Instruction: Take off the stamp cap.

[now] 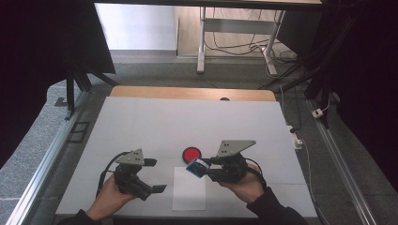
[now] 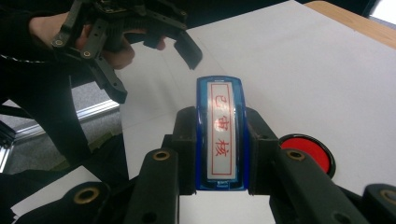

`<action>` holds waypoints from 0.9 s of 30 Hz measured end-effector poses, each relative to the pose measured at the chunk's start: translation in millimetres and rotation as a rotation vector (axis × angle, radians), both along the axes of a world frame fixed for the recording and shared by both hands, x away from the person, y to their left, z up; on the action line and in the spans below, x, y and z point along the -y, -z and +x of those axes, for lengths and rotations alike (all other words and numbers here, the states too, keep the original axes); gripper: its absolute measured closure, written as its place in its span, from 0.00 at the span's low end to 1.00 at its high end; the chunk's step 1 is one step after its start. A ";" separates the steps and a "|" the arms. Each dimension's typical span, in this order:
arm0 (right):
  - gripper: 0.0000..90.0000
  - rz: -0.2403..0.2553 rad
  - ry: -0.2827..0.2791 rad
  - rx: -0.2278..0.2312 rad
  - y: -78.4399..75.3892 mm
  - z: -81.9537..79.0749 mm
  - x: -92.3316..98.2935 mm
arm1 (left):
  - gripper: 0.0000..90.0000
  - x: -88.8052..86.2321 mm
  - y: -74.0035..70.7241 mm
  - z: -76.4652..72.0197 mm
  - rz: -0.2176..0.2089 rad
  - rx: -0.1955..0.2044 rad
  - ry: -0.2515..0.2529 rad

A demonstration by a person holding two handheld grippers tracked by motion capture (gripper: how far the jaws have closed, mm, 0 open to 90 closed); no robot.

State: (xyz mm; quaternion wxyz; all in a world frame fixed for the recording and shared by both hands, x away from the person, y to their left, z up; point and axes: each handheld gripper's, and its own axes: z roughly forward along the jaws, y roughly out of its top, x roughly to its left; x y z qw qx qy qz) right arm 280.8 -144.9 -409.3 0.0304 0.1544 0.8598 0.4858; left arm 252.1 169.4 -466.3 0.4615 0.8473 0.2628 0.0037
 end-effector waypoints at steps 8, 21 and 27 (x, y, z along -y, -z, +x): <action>0.78 0.001 -0.022 -0.003 1.1 0.2 -3.4 | 0.00 16.2 -0.5 13.1 -0.045 -0.013 0.070; 0.78 0.021 -0.058 -0.012 1.6 -0.7 -9.3 | 0.00 43.9 -3.4 24.6 -0.056 -0.006 0.195; 0.78 0.032 -0.078 -0.018 1.3 -1.1 -11.3 | 0.02 54.4 -5.9 28.0 -0.064 0.012 0.236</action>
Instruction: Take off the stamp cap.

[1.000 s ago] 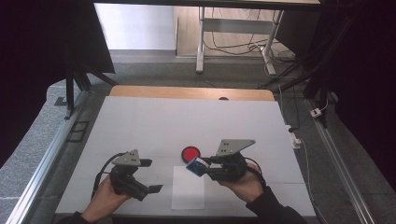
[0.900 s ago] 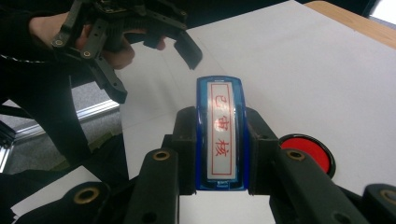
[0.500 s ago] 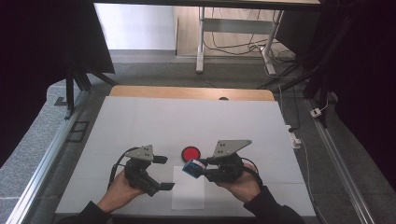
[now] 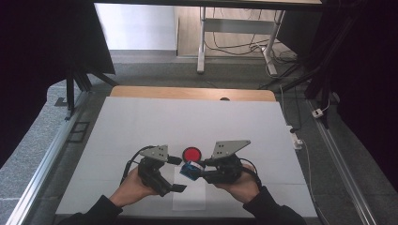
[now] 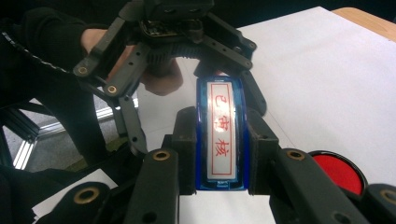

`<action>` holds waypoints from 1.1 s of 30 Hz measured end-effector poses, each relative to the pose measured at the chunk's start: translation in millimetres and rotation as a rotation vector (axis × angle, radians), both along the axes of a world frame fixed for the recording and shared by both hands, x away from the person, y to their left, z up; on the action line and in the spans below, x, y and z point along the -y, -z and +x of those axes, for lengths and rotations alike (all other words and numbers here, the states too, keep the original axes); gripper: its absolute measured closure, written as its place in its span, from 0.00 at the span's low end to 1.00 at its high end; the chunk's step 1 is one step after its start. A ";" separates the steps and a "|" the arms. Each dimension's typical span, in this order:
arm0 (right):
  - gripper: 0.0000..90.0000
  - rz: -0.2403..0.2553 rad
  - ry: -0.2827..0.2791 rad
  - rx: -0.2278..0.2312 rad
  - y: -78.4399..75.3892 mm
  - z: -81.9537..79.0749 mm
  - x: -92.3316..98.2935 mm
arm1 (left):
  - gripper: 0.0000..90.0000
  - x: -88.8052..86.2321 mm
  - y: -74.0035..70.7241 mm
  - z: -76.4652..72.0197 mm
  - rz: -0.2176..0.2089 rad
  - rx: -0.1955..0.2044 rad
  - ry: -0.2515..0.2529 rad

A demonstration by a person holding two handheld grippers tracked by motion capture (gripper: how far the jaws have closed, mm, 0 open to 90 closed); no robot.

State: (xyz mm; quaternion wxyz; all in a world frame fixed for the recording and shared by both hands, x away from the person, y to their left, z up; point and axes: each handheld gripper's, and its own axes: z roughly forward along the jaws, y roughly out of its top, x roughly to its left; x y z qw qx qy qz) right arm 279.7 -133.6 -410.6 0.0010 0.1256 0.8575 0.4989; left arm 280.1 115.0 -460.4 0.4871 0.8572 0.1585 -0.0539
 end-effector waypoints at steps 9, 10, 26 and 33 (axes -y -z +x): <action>0.78 0.015 -0.034 -0.009 -0.6 -0.9 -1.1 | 0.31 -0.1 -1.7 2.3 -0.038 0.006 0.073; 0.78 0.016 -0.039 -0.009 -0.6 -1.1 -1.2 | 0.34 -0.1 -1.8 2.1 -0.042 0.005 0.083; 0.78 0.023 -0.088 -0.019 0.4 -3.9 -3.6 | 0.65 -1.3 1.0 2.2 -0.058 0.019 0.174; 0.78 0.033 -0.106 -0.020 -0.2 -4.2 -3.1 | 0.73 -3.5 2.0 3.6 -0.084 0.008 0.217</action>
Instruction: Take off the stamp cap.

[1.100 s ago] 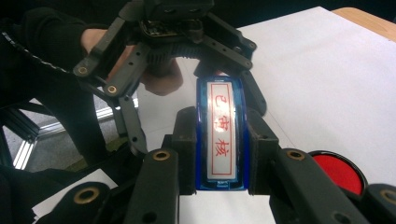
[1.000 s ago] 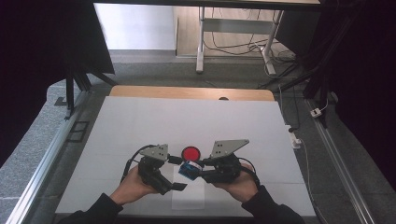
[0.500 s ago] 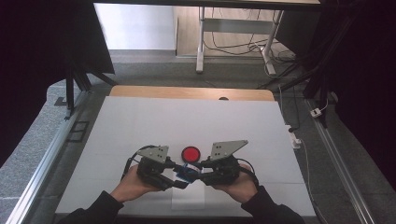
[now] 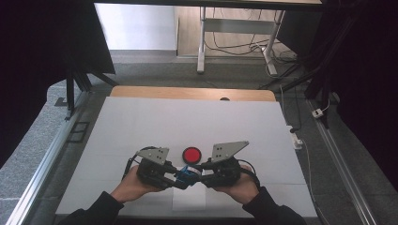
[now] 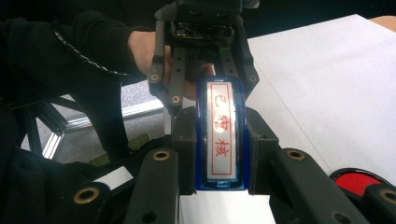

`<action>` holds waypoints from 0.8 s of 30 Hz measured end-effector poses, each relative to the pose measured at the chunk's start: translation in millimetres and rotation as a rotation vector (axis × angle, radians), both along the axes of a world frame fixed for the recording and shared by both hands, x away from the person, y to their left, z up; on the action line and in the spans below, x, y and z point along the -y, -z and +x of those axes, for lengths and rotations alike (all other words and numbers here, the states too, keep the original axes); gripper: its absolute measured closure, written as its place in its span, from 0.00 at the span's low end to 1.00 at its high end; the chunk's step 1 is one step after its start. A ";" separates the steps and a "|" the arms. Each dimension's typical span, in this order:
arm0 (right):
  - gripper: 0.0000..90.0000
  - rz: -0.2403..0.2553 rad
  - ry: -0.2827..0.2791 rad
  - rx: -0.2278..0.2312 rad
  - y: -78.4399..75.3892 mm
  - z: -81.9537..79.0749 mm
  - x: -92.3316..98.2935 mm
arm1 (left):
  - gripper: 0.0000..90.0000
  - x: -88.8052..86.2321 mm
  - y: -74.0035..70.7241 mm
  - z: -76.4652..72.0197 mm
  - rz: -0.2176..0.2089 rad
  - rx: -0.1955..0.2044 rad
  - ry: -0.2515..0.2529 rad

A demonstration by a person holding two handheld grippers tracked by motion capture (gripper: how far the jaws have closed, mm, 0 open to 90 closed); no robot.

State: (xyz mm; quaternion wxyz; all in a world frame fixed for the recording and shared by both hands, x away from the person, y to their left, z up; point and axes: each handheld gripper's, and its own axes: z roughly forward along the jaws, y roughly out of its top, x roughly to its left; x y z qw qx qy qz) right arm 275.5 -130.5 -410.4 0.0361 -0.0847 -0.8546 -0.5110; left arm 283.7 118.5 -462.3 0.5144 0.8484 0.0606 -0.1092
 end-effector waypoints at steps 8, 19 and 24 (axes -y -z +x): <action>0.78 0.019 -0.024 -0.011 -0.5 0.0 0.5 | 0.76 -1.2 -0.4 0.0 -0.023 -0.001 0.032; 0.78 0.021 -0.024 -0.008 -1.0 -1.1 0.2 | 0.77 -1.6 -0.7 -0.6 -0.023 0.000 0.036; 0.78 0.023 -0.023 -0.006 -1.5 -1.6 0.3 | 0.77 -1.9 -1.4 -0.6 -0.023 -0.002 0.035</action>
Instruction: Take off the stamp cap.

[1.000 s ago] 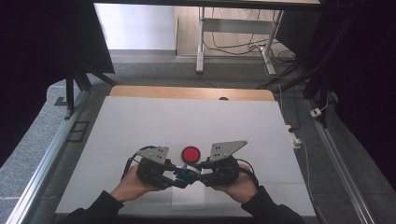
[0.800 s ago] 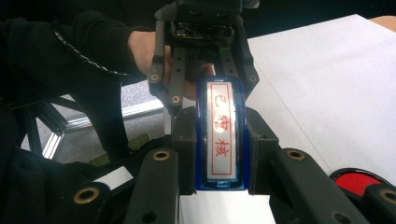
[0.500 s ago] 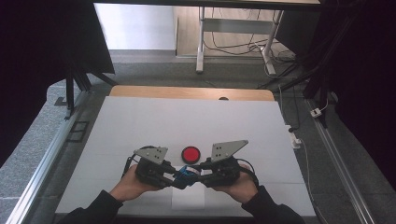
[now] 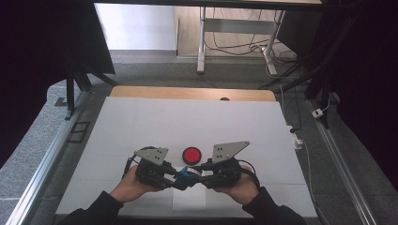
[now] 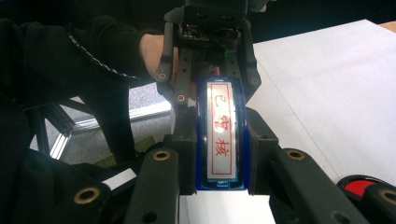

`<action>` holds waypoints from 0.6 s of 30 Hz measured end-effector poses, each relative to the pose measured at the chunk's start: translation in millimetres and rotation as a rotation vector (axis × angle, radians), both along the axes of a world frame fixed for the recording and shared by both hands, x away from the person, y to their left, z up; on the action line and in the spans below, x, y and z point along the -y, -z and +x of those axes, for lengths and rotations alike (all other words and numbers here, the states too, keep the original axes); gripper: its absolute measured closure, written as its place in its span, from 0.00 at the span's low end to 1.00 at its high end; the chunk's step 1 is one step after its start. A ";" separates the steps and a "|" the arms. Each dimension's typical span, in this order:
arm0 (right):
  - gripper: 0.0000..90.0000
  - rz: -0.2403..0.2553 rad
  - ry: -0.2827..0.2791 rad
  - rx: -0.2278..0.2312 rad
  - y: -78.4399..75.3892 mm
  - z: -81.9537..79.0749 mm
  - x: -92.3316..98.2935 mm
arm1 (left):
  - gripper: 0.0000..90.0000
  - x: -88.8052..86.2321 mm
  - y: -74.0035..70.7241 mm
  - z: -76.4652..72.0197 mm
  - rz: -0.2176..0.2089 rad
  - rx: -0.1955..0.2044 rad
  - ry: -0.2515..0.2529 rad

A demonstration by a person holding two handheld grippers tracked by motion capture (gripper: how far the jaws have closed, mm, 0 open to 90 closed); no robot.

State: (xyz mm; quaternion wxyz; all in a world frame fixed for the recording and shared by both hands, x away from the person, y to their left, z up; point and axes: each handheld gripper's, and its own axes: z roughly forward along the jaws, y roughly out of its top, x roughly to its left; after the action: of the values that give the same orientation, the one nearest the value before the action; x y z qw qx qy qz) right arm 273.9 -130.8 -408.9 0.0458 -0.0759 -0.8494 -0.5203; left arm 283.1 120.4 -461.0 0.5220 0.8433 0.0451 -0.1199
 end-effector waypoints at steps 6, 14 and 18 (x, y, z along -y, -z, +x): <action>0.78 0.001 0.000 0.003 0.1 0.0 0.0 | 0.77 -0.4 0.3 0.3 -0.001 -0.009 -0.005; 0.78 0.045 0.062 0.015 -7.1 6.0 13.6 | 0.77 0.2 4.0 0.0 0.034 -0.007 -0.013; 0.78 0.032 0.060 0.013 -4.8 5.4 11.7 | 0.77 -1.6 4.1 0.3 0.027 -0.009 -0.037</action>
State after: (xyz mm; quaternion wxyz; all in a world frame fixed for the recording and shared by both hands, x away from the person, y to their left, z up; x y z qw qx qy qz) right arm 279.3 -142.5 -404.0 0.0256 -0.0974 -0.8386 -0.5353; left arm 283.4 122.0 -465.1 0.5124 0.8488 0.0645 -0.1132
